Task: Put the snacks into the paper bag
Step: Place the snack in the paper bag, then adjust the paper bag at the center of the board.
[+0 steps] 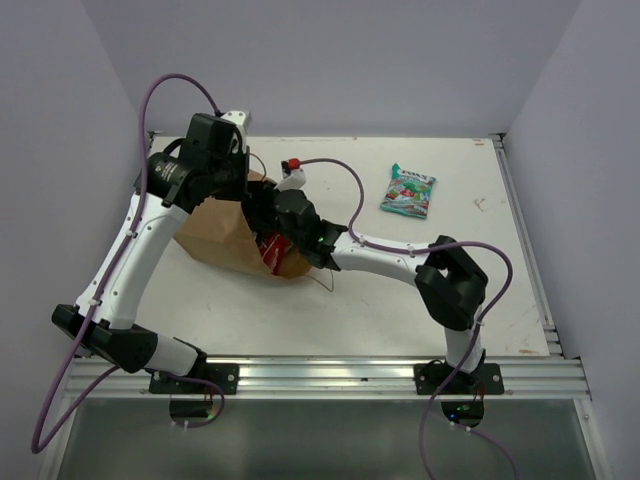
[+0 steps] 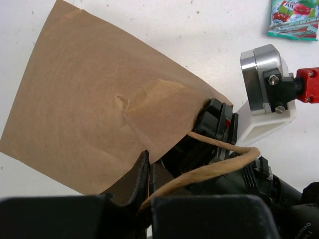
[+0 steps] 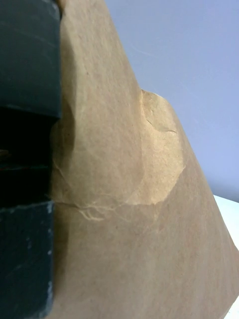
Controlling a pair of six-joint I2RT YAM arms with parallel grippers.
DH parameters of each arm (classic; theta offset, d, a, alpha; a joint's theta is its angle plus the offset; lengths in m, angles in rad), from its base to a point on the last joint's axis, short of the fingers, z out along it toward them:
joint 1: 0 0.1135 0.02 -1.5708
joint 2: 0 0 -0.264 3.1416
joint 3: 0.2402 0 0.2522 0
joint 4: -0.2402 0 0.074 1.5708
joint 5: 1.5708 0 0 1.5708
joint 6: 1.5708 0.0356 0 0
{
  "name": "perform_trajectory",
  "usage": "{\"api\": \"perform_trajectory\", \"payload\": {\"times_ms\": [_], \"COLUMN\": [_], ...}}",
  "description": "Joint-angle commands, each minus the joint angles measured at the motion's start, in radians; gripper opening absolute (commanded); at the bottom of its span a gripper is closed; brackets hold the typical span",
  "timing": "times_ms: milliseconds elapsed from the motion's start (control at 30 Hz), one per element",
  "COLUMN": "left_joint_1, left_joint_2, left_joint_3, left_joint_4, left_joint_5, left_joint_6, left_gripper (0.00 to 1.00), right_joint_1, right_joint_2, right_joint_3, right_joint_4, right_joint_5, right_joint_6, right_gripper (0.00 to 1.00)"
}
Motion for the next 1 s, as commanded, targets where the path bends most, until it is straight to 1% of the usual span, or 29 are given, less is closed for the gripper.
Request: {"api": "perform_trajectory", "payload": {"times_ms": [0, 33, 67, 133, 167, 233, 267, 400, 433, 500, 533, 600, 633, 733, 800, 833, 867, 967], "left_joint_1": [-0.023, -0.023, -0.023, -0.021, -0.023, -0.021, -0.023, -0.021, -0.021, -0.021, -0.021, -0.021, -0.021, -0.021, -0.021, -0.021, -0.023, -0.021], "left_joint_2": [-0.062, -0.059, -0.059, -0.057, -0.059, -0.057, -0.054, -0.039, -0.036, -0.031, -0.028, -0.025, -0.022, -0.020, -0.016, -0.016, -0.014, -0.011], "left_joint_3": [0.061, 0.059, 0.053, 0.038, 0.033, 0.027, 0.027, 0.042, 0.047, 0.051, 0.051, 0.054, 0.056, 0.057, 0.065, 0.068, 0.071, 0.080], "left_joint_4": [0.098, 0.094, 0.084, 0.081, 0.083, 0.086, 0.087, 0.089, 0.089, 0.092, 0.095, 0.098, 0.098, 0.104, 0.104, 0.100, 0.100, 0.097], "left_joint_5": [0.141, 0.128, 0.102, 0.068, 0.058, 0.043, 0.028, -0.004, -0.014, -0.015, -0.014, -0.015, -0.015, -0.009, -0.008, -0.003, -0.003, 0.003], "left_joint_6": [-0.038, -0.038, -0.040, -0.040, -0.040, -0.041, -0.040, -0.031, -0.029, -0.029, -0.028, -0.028, -0.028, -0.028, -0.029, -0.029, -0.029, -0.029], "left_gripper": [0.00, 0.00, 0.00, 0.00, 0.00, 0.00, 0.00, 0.00, 0.00, 0.00, 0.00, 0.00, 0.00, 0.00, 0.00, 0.00, 0.00, 0.00], "right_joint_1": [-0.006, -0.006, -0.006, -0.006, -0.008, -0.008, -0.008, -0.014, -0.014, -0.020, -0.020, -0.018, -0.020, -0.043, -0.081, -0.093, -0.124, -0.159], "right_joint_2": [0.031, 0.016, -0.009, -0.085, -0.115, -0.194, -0.218, -0.320, -0.337, -0.379, -0.409, -0.445, -0.463, -0.526, -0.558, -0.564, -0.569, -0.564], "right_joint_3": [0.019, 0.003, -0.042, -0.091, -0.131, -0.155, -0.181, -0.222, -0.222, -0.229, -0.237, -0.254, -0.280, -0.353, -0.399, -0.445, -0.467, -0.522], "right_joint_4": [-0.070, -0.044, -0.033, -0.025, -0.036, -0.108, -0.131, -0.263, -0.332, -0.375, -0.428, -0.478, -0.534, -0.640, -0.682, -0.680, -0.677, -0.647], "right_joint_5": [0.008, -0.003, -0.012, -0.006, 0.005, 0.048, 0.060, 0.134, 0.146, 0.157, 0.166, 0.197, 0.250, 0.304, 0.289, 0.245, 0.220, 0.131], "right_joint_6": [-0.028, -0.044, -0.053, -0.099, -0.113, -0.163, -0.179, -0.238, -0.248, -0.266, -0.275, -0.275, -0.266, -0.174, -0.101, -0.087, -0.071, -0.044], "right_gripper": [0.14, 0.16, 0.22, 0.30, 0.37, 0.45, 0.52, 0.65, 0.67, 0.73, 0.74, 0.74, 0.74, 0.77, 0.78, 0.78, 0.79, 0.79]}}
